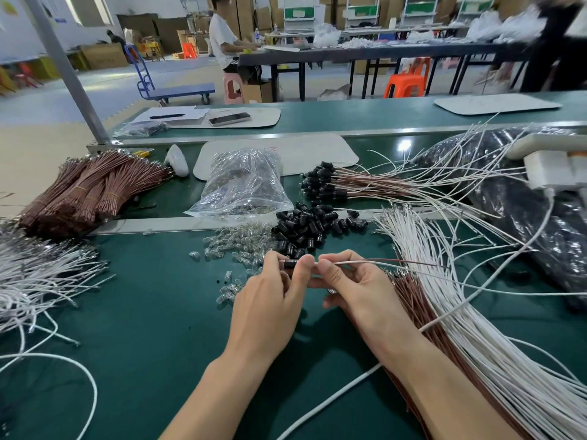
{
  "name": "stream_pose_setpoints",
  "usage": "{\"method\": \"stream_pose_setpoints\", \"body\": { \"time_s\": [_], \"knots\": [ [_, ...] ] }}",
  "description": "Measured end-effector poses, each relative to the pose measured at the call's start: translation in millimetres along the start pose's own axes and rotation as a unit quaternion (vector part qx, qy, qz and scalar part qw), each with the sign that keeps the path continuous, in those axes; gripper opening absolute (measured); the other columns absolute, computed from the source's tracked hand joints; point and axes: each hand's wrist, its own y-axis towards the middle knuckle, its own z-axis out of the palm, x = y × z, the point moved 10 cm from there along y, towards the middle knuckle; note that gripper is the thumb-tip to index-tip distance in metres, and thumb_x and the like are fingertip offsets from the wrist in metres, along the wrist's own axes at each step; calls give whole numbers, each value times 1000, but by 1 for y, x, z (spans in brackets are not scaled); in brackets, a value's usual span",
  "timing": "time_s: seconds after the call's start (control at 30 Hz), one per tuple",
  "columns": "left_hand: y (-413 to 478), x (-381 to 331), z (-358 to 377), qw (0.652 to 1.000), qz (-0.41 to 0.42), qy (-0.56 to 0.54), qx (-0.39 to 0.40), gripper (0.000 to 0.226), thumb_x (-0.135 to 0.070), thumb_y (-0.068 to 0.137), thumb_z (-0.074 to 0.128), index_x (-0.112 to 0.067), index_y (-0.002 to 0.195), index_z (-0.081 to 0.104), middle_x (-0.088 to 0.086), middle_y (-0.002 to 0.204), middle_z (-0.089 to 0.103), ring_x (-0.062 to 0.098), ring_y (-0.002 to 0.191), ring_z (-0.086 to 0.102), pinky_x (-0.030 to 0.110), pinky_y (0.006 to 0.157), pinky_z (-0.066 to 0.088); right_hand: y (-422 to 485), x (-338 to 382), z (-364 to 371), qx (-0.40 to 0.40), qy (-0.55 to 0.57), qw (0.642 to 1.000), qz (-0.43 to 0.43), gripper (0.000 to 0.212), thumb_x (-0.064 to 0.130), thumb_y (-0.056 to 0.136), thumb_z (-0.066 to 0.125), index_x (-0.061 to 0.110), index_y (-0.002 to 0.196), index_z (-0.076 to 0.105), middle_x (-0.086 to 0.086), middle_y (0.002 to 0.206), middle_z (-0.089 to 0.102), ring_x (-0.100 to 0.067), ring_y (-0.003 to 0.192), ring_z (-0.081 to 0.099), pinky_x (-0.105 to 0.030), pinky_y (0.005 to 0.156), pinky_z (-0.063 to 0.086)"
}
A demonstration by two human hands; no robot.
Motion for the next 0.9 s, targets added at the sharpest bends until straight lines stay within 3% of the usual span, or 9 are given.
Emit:
{"method": "stream_pose_setpoints", "body": {
  "time_s": [0.13, 0.27, 0.37, 0.57, 0.7, 0.9],
  "knots": [
    [0, 3, 8, 999, -5, -33, 31, 52, -78, 92, 24, -31, 87, 46, -8, 64, 67, 6, 59, 62, 37, 63, 51, 2, -2, -1, -5, 11, 1000, 10, 15, 29, 80, 71, 18, 90, 68, -11, 98, 78, -24, 94, 76, -20, 54, 52],
    [-1, 1, 12, 995, 2, -80, 57, 46, -75, 94, 27, -34, 91, 47, -13, 70, 71, 3, 61, 64, 27, 60, 46, 2, -4, 0, 1, 27, 999, 18, 4, 28, 81, 70, 28, 79, 74, -14, 101, 77, -25, 95, 75, -20, 56, 52],
    [-2, 0, 9, 996, 5, -83, 44, 48, -77, 93, 26, -34, 90, 47, -12, 69, 70, 4, 60, 63, 32, 61, 48, 2, -5, 1, 6, 36, 999, 18, 7, 27, 82, 70, 31, 79, 75, -15, 105, 76, -28, 99, 74, -21, 56, 53],
    [-1, -6, 8, 999, 10, -18, 33, 49, -72, 95, 22, -29, 88, 45, -5, 64, 67, 8, 58, 61, 43, 69, 53, 2, -3, -4, -10, 34, 999, 1, 16, 26, 82, 69, 16, 92, 63, -11, 106, 77, -21, 93, 75, -21, 53, 52],
    [0, -5, 9, 999, 3, -1, 36, 45, -72, 95, 21, -32, 93, 43, -3, 65, 67, 11, 63, 63, 44, 71, 53, 1, 0, -3, -13, 25, 1000, -5, 2, 27, 81, 68, 25, 82, 70, -10, 104, 77, -23, 98, 74, -21, 54, 52],
    [-1, -4, 9, 999, -10, 13, 34, 54, -74, 93, 14, -28, 90, 42, -1, 67, 66, 18, 68, 63, 47, 75, 52, 0, 1, -2, -11, -6, 1000, -11, 12, 31, 82, 68, 38, 74, 73, -6, 103, 78, -13, 98, 72, -19, 60, 53]
  ]
}}
